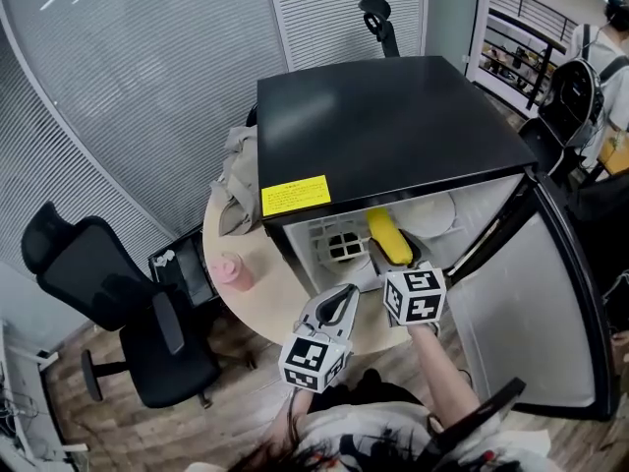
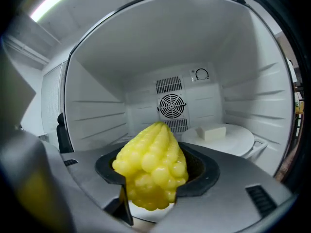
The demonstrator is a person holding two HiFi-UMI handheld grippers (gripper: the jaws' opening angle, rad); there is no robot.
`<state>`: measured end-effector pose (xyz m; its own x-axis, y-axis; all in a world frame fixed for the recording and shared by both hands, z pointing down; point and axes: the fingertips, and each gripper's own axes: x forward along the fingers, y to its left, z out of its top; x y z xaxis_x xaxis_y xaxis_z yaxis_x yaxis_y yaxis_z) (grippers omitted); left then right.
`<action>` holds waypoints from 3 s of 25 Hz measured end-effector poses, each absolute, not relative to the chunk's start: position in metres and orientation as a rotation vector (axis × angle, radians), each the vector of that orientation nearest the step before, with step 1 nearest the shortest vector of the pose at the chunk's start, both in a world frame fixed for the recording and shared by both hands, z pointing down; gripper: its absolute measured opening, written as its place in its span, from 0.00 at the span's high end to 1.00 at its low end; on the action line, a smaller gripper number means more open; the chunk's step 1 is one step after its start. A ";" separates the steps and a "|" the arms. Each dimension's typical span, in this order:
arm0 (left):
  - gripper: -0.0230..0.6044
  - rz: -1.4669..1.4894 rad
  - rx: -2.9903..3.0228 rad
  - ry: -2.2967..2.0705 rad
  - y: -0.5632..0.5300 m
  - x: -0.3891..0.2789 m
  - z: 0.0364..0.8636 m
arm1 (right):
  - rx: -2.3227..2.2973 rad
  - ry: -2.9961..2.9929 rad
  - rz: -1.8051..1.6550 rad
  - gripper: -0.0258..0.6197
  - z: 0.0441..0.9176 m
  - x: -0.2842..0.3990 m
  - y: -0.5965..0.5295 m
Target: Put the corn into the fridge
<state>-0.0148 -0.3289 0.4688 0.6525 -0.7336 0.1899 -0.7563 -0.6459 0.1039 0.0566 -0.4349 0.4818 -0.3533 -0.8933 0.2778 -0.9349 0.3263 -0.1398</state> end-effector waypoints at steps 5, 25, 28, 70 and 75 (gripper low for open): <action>0.94 0.202 2.686 -1.241 -0.331 -0.014 0.472 | 1.663 -2.415 0.381 0.57 0.484 0.054 -0.451; 0.94 0.204 2.659 -1.252 -0.330 -0.016 0.476 | 1.600 -2.269 0.304 0.57 0.492 0.048 -0.472; 0.94 0.204 2.657 -1.254 -0.328 -0.019 0.476 | 1.597 -2.254 0.279 0.57 0.492 0.046 -0.471; 0.94 0.199 2.663 -1.245 -0.313 -0.050 0.476 | 1.699 -2.402 0.292 0.53 0.451 0.042 -0.415; 0.94 0.190 2.690 -1.214 -0.303 -0.051 0.471 | 1.734 -2.432 0.333 0.53 0.447 0.039 -0.386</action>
